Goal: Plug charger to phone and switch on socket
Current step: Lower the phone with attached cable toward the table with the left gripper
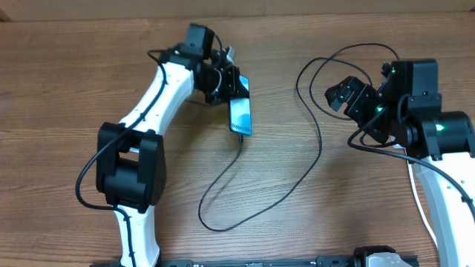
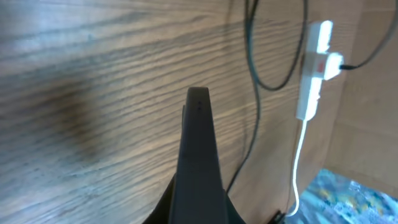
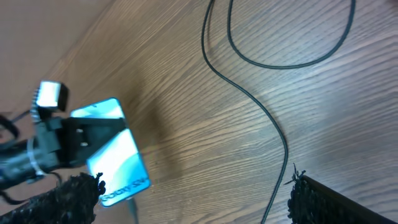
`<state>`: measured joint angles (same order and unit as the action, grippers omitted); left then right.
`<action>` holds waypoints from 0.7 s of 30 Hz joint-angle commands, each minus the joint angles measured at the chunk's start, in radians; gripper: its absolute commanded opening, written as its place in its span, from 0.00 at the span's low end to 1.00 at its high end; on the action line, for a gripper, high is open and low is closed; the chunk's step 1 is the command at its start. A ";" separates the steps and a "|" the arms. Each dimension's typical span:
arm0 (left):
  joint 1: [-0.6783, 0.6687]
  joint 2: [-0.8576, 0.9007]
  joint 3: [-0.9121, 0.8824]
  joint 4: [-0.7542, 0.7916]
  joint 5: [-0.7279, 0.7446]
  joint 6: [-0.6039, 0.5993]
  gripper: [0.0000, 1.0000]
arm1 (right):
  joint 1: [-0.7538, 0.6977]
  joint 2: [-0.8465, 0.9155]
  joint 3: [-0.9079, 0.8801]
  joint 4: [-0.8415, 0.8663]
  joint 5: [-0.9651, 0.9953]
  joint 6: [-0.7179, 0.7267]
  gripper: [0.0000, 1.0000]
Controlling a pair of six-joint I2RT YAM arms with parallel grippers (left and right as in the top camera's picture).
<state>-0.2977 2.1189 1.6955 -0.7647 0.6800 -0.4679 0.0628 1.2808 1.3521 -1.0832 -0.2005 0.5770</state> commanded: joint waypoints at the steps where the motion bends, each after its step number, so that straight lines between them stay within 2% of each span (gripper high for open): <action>1: -0.039 -0.011 -0.088 0.069 -0.035 -0.115 0.04 | -0.005 -0.009 0.010 -0.010 0.024 -0.010 1.00; 8: -0.061 -0.011 -0.249 0.295 -0.044 -0.239 0.04 | -0.005 -0.009 0.010 -0.030 0.025 -0.011 1.00; 13: -0.061 -0.011 -0.267 0.320 -0.050 -0.250 0.04 | -0.005 -0.009 0.010 -0.035 0.025 -0.011 1.00; 21: -0.074 -0.011 -0.287 0.325 -0.172 -0.243 0.04 | -0.005 -0.009 0.010 -0.034 0.024 -0.010 1.00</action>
<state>-0.3645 2.1193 1.4239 -0.4469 0.5602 -0.6975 0.0605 1.2819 1.3521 -1.1191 -0.1909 0.5751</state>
